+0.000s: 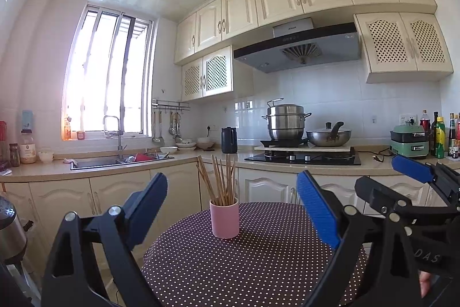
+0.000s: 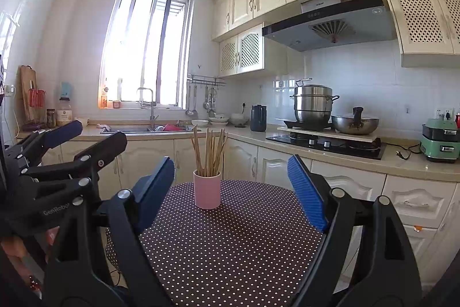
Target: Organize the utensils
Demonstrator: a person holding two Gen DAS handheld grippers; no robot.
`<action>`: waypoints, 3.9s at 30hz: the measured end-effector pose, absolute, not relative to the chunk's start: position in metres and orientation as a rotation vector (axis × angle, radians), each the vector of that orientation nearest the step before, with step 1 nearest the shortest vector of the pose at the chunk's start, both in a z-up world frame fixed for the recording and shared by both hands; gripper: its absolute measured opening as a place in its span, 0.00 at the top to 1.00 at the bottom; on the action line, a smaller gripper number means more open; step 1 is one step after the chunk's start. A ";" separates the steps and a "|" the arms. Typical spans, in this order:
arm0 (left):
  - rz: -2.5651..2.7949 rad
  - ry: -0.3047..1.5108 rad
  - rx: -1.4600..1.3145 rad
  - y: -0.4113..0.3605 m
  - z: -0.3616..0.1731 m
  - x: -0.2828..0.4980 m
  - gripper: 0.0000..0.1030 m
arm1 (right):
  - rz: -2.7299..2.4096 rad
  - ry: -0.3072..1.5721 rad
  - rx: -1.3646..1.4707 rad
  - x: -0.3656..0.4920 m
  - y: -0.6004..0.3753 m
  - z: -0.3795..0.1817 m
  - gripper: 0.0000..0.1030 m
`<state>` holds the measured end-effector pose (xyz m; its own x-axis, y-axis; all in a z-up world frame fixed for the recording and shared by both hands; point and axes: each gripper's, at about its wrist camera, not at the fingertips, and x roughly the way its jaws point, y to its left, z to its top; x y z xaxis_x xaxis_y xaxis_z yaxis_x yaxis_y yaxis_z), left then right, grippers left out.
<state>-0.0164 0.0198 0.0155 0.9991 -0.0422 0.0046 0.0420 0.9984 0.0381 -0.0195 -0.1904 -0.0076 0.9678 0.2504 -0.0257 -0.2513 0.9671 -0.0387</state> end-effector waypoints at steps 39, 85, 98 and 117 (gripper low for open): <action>-0.025 0.006 0.043 0.021 0.010 -0.013 0.13 | 0.253 0.047 -0.043 -0.017 -0.189 -0.009 0.22; -0.010 0.018 0.049 0.023 0.005 -0.012 0.13 | 0.256 0.067 -0.046 -0.011 -0.189 -0.013 0.22; -0.004 0.017 0.051 0.022 0.002 -0.011 0.13 | 0.257 0.068 -0.046 -0.011 -0.189 -0.014 0.22; 0.008 0.031 0.044 0.022 -0.001 0.005 0.13 | 0.284 0.084 -0.048 0.010 -0.188 -0.017 0.21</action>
